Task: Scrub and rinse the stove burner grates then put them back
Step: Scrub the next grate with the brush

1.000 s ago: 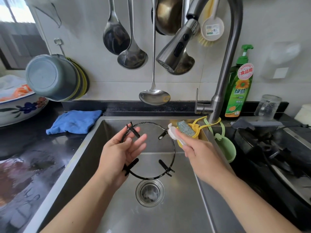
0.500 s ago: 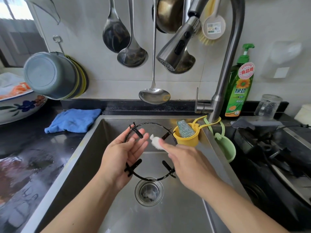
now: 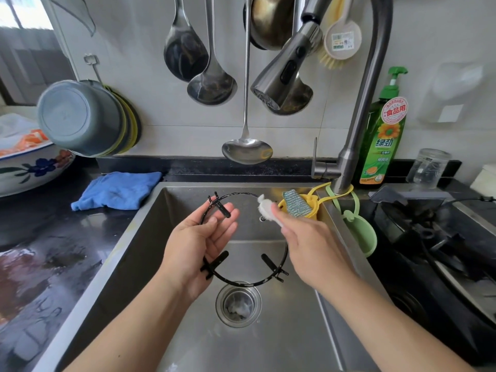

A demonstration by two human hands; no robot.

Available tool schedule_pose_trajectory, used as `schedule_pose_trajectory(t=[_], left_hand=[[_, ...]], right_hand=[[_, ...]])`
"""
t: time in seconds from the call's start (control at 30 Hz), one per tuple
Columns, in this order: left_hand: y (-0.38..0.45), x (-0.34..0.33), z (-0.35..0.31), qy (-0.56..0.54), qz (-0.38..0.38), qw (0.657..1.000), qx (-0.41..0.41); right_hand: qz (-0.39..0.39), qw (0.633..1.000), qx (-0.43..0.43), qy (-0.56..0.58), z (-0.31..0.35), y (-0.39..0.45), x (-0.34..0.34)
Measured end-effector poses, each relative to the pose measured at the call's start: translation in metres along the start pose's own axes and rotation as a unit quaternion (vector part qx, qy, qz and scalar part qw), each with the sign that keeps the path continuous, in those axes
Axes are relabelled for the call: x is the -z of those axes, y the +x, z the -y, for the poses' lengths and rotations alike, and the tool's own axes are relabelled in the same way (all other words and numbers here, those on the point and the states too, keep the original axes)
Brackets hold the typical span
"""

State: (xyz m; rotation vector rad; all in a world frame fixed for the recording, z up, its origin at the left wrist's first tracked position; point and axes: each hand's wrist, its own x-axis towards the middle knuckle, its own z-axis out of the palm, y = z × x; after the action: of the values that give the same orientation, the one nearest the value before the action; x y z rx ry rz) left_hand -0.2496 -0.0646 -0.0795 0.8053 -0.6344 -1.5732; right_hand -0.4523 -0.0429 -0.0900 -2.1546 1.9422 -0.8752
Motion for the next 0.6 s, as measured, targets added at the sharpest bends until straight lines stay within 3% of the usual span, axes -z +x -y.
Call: schedule_pose_trajectory(t=[0.07,0.13,0.27,0.33,0.43,0.47,0.6], left_hand=[[0.001,0.001,0.001,-0.006,-0.009,1.000,0.000],[0.002,0.003,0.000,-0.015,-0.021,1.000,-0.006],[0.004,0.004,-0.001,-0.046,-0.046,0.998,-0.021],[0.004,0.004,0.001,-0.066,-0.063,0.995,-0.036],[0.003,0.003,0.004,-0.095,-0.088,0.989,-0.064],[0.002,0.002,0.005,-0.092,-0.089,0.989,-0.068],[0.004,0.004,0.011,0.020,-0.029,0.997,-0.065]], right_hand=[[0.040,0.999,0.014,-0.025,0.008,-0.006,-0.002],[0.014,0.999,-0.008,-0.035,0.005,-0.002,0.004],[-0.025,0.989,-0.114,0.085,-0.016,-0.001,0.010],[0.000,0.960,-0.190,0.207,-0.007,-0.007,0.006],[0.121,0.854,-0.284,0.420,0.013,-0.013,-0.004],[0.135,0.839,-0.287,0.443,0.018,-0.013,-0.005],[0.069,0.851,-0.283,0.437,0.012,-0.005,0.000]])
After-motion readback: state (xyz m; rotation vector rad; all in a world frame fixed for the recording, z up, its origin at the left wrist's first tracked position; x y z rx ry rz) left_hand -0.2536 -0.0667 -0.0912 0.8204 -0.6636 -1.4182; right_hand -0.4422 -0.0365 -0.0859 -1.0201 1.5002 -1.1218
